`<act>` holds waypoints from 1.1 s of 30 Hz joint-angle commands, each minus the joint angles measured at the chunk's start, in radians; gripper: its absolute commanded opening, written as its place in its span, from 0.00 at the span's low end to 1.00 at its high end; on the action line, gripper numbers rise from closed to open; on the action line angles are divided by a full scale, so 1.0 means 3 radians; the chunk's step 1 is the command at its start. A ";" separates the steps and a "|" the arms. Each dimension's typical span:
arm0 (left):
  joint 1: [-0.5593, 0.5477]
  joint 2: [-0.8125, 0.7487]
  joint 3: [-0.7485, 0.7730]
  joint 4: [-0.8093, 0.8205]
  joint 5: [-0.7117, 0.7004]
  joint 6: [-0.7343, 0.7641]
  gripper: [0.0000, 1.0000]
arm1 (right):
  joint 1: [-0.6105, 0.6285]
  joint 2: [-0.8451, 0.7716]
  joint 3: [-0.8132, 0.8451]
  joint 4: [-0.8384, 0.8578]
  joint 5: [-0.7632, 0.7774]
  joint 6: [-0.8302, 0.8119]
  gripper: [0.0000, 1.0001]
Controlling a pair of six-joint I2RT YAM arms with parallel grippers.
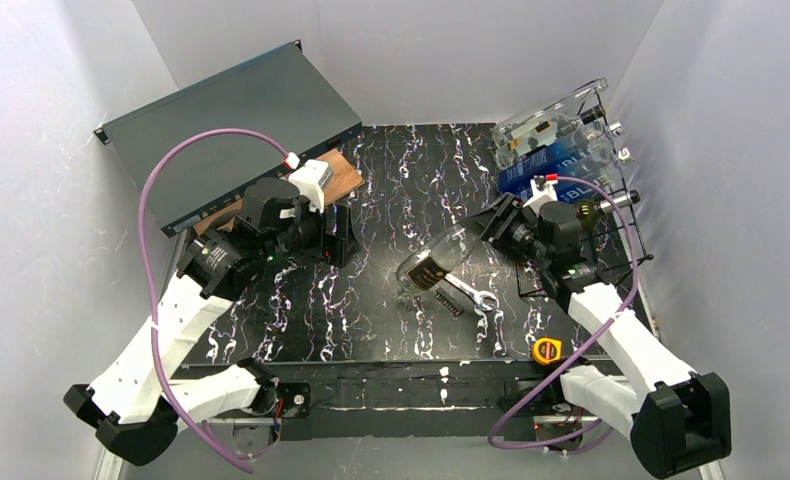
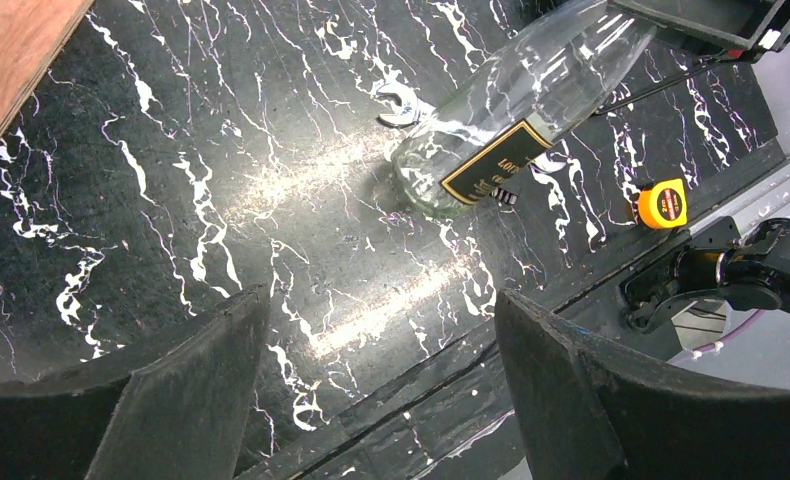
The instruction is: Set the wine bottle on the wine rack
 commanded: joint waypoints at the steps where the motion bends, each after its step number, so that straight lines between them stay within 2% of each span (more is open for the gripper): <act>1: -0.0008 -0.0086 -0.0029 -0.0018 -0.0037 0.0041 0.81 | -0.0223 -0.0292 0.0330 -0.0166 0.0005 0.0129 0.01; 7: -0.0006 -0.0066 -0.0041 -0.0020 -0.0037 0.0063 0.81 | -0.0548 -0.0323 0.0436 -0.0545 -0.0051 0.0192 0.01; 14: -0.0008 -0.0069 -0.0059 -0.0017 -0.0037 0.0102 0.81 | -0.0728 -0.0368 0.0530 -0.0740 -0.0019 0.0157 0.01; 33: -0.0007 -0.0113 -0.0094 -0.0044 -0.0017 0.0166 0.82 | -0.0952 -0.0341 0.1239 -0.1534 0.0880 -0.0381 0.01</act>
